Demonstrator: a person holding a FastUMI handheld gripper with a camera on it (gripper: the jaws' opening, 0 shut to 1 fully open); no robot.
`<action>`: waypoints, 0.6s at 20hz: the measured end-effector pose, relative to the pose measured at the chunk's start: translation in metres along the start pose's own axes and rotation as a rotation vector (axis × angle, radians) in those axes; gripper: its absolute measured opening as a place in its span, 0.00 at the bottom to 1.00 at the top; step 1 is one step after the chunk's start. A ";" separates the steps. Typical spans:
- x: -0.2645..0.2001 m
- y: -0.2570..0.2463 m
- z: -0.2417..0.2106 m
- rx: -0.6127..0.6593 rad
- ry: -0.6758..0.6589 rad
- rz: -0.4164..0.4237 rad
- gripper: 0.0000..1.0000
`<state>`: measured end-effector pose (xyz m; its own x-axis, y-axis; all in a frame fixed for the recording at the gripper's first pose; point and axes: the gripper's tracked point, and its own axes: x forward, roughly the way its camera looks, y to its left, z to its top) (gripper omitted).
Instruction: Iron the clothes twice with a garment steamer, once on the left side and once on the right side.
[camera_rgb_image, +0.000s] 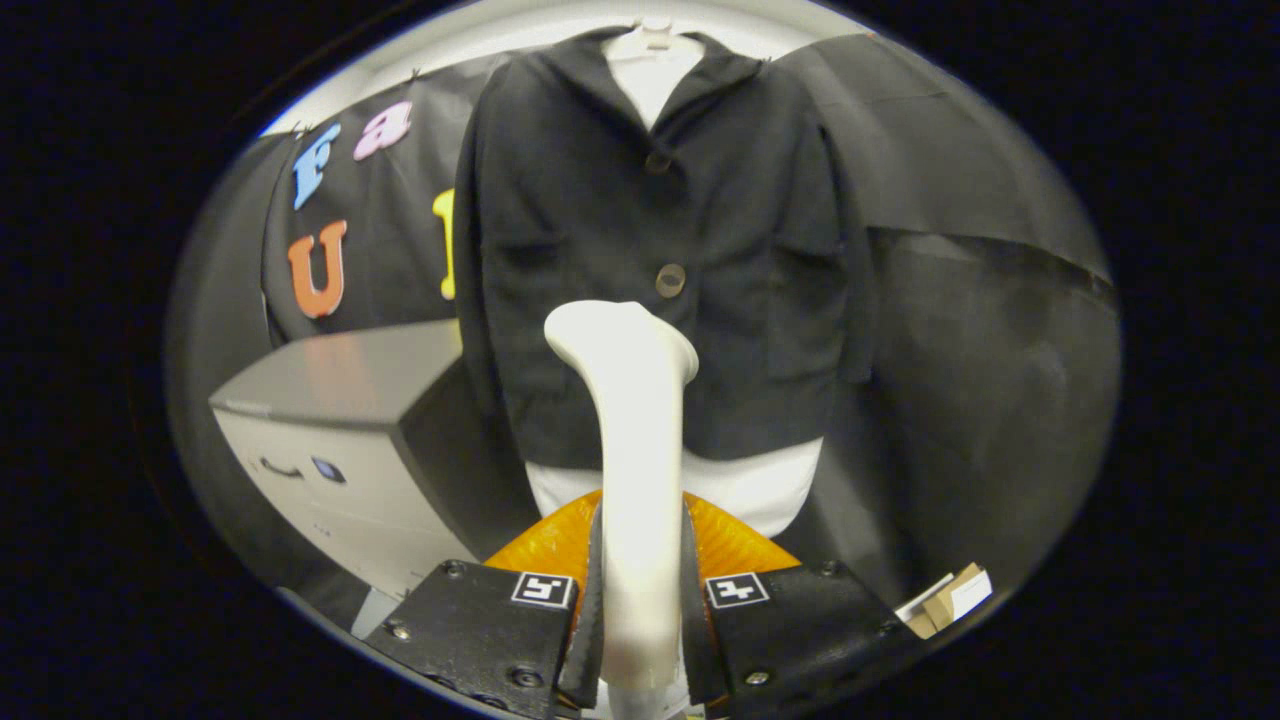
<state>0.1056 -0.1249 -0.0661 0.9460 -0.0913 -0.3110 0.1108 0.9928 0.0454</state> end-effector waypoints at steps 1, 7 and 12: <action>-0.010 -0.010 0.026 0.017 -0.057 -0.004 0.35; -0.043 -0.063 0.183 0.076 -0.373 -0.013 0.35; -0.047 -0.092 0.285 0.064 -0.561 -0.028 0.35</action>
<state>0.1380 -0.2339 0.2144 0.9575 -0.1621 0.2384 0.1400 0.9843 0.1071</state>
